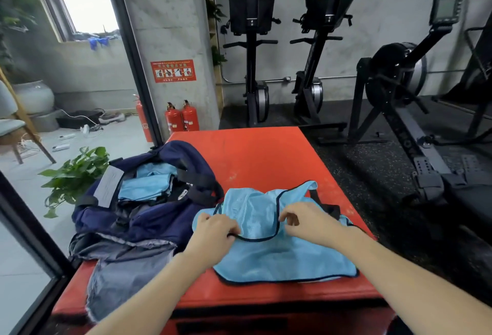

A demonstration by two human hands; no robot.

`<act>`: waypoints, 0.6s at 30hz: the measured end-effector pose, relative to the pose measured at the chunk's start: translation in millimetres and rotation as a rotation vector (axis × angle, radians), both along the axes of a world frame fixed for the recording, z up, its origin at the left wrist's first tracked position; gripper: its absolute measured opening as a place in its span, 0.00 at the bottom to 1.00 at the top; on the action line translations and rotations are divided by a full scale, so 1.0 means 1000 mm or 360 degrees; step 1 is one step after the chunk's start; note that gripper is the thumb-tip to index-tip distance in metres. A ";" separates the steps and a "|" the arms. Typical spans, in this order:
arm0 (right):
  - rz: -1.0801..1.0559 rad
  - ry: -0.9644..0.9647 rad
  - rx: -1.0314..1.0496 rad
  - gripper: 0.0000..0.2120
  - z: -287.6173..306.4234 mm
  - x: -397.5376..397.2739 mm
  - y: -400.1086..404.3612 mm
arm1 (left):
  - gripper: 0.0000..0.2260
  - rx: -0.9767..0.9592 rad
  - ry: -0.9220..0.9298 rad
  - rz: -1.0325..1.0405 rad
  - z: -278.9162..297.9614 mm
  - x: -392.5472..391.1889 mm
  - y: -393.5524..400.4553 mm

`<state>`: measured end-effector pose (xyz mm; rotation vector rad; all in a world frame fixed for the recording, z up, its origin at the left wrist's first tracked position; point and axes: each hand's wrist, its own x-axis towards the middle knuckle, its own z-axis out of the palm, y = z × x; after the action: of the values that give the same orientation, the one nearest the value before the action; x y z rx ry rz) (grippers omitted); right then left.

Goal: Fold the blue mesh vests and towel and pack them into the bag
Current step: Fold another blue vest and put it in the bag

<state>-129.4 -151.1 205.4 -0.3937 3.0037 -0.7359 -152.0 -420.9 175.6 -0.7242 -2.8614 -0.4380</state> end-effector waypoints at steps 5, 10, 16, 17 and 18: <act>0.0147 0.0186 -0.0195 0.18 -0.038 0.002 -0.032 | 0.11 0.0220 0.0053 0.0085 -0.018 0.008 0.003; 0.0286 0.0403 0.0261 0.10 -0.038 -0.019 -0.046 | 0.12 0.0339 0.0122 0.0068 -0.018 0.003 0.000; 0.0250 0.0374 0.0516 0.06 -0.036 -0.031 -0.022 | 0.13 0.0547 0.0277 0.0122 -0.019 -0.014 -0.017; 0.0285 0.0383 0.0540 0.06 -0.038 -0.030 -0.019 | 0.12 0.0576 0.0286 0.0117 -0.019 -0.015 -0.018; 0.0330 0.0408 0.0571 0.05 -0.040 -0.029 -0.018 | 0.12 0.0593 0.0297 0.0108 -0.018 -0.016 -0.020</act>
<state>-158.4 -168.9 165.5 -0.8168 3.1628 -0.1335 -168.0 -440.9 157.5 -0.5642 -2.5189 -0.8177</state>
